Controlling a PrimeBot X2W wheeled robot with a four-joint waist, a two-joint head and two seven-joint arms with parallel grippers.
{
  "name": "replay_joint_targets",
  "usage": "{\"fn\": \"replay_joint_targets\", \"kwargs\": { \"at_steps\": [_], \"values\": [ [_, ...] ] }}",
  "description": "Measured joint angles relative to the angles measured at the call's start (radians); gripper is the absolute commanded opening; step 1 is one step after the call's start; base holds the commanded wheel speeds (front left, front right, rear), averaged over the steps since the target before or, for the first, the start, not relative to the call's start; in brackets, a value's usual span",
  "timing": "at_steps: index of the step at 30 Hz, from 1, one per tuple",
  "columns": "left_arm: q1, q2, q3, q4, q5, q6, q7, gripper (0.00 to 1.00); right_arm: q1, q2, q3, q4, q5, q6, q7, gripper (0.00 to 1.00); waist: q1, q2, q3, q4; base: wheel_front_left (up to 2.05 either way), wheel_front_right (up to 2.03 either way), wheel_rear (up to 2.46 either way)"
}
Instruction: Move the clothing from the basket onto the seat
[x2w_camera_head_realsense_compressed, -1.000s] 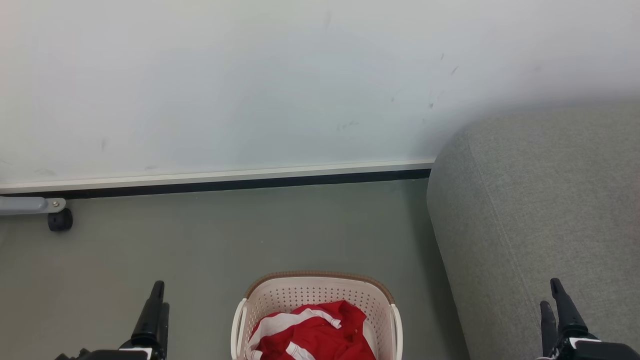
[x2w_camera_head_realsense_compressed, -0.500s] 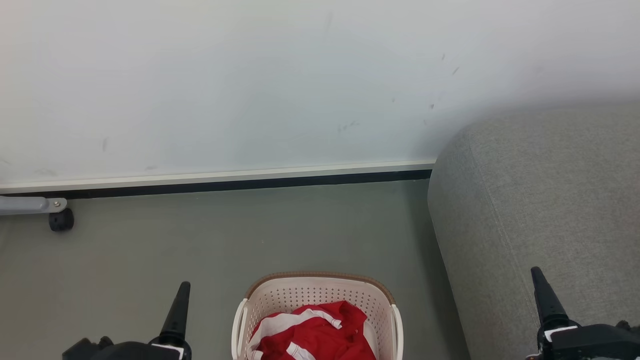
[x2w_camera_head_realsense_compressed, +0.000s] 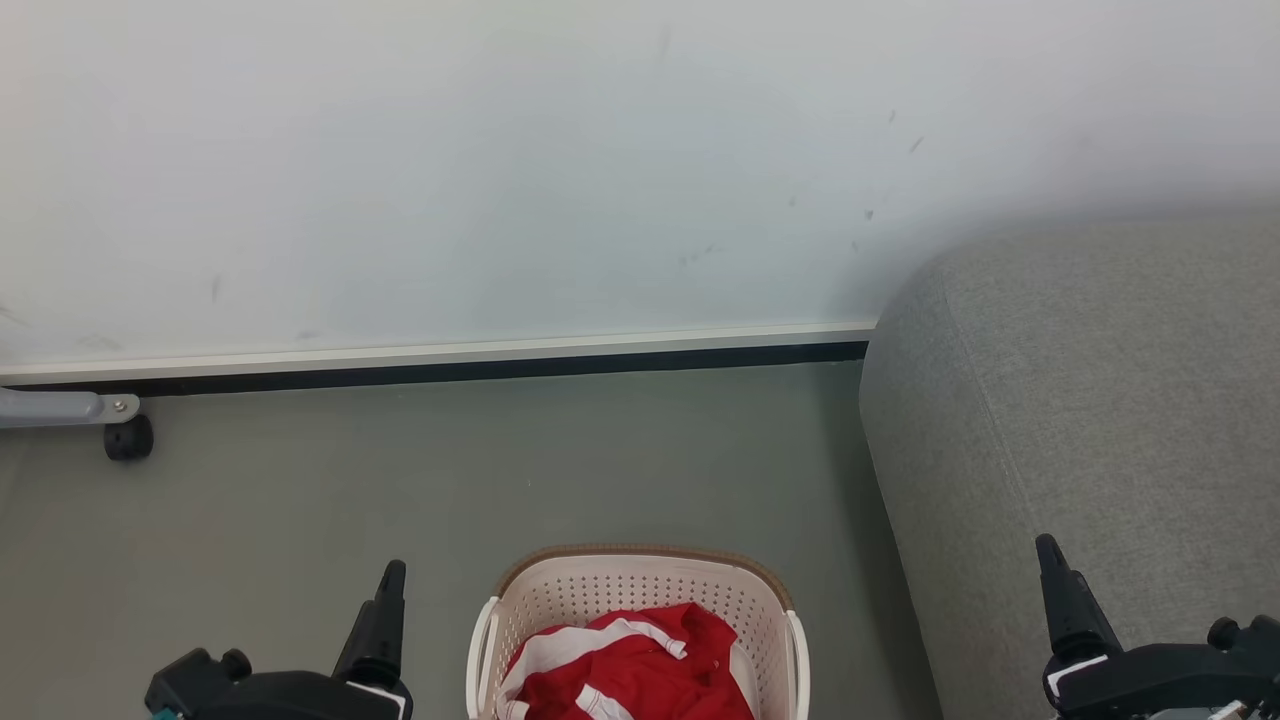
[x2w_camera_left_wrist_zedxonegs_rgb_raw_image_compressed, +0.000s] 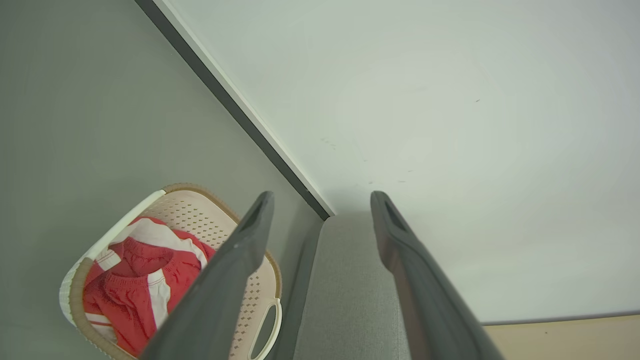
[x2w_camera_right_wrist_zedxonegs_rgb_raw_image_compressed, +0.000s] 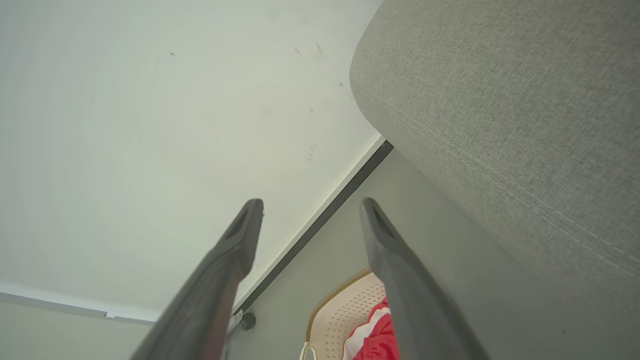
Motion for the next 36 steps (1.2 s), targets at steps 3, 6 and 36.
{"fn": "replay_joint_targets", "kwargs": {
  "at_steps": [3, 6, 36],
  "values": [
    [0.000, 0.004, -0.014, 0.001, 0.042, 0.007, -0.009, 1.00, 0.001, -0.001, 0.012, -0.003, -0.050, -0.009, -0.013, 1.00, 0.0000, 0.0000, -0.001, 0.001, 0.00, 0.00, 0.00],
    [0.000, 0.007, -0.028, 0.001, 0.070, 0.016, -0.018, 1.00, 0.003, -0.002, 0.026, -0.009, -0.095, -0.016, -0.025, 1.00, 0.0000, 0.0000, -0.002, 0.002, 0.00, 0.00, 0.00],
    [-0.003, 0.044, -0.133, 0.002, 0.416, 0.083, -0.124, 1.00, 0.020, -0.051, 0.151, -0.061, -0.506, -0.086, -0.131, 1.00, 0.0000, 0.0000, -0.006, 0.023, 0.00, 0.00, 0.00]
  ]
}}
